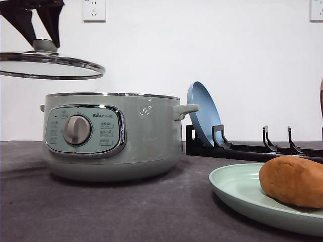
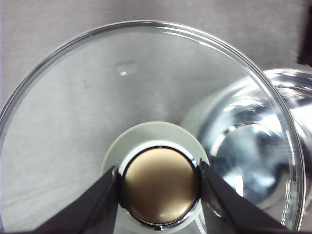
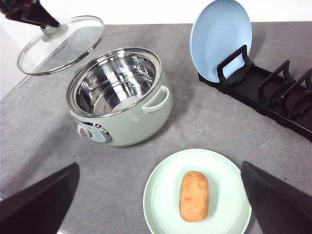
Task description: Transfer potato from steamer to green plate
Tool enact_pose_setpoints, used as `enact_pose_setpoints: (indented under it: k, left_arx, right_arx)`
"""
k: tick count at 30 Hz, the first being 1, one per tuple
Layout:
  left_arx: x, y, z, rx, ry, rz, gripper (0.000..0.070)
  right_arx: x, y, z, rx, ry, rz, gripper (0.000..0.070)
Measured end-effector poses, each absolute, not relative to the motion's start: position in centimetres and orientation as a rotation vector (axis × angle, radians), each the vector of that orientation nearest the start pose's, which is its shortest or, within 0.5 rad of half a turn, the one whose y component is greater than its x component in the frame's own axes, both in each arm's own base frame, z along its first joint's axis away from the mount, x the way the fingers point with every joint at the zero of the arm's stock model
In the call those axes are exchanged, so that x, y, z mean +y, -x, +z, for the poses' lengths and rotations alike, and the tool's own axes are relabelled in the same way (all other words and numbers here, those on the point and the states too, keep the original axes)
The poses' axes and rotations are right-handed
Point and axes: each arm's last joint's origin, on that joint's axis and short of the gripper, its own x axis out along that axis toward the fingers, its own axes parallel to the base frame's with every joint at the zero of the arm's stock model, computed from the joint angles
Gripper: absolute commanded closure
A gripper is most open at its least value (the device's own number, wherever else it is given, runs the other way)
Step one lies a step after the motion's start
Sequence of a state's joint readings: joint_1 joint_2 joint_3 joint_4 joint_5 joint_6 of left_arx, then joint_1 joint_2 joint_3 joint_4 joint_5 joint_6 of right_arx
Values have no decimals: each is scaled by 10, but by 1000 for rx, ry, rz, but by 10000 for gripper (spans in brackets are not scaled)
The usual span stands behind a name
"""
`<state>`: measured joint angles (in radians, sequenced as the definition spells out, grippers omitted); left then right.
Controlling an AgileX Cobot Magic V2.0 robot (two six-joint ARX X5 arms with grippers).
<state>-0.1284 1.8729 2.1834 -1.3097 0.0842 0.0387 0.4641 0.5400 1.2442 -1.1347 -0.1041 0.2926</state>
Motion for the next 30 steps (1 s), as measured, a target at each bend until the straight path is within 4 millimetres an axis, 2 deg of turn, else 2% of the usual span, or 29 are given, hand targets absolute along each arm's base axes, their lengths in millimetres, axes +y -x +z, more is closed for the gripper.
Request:
enact_pose_setpoints:
  k: [16,22,30]
  left_arx:
    - [-134,-340,406,989,-177,-436,699]
    - [-152,-333,406,987,-203,-483,699]
    - [-164,-329,402,994,-223,-515,700]
  right_arx:
    - [16,-25,403,506,-204,491,11]
    - [16,-25,403,506,-204,491,11]
    - [16,-25,405,490,-206,494,11]
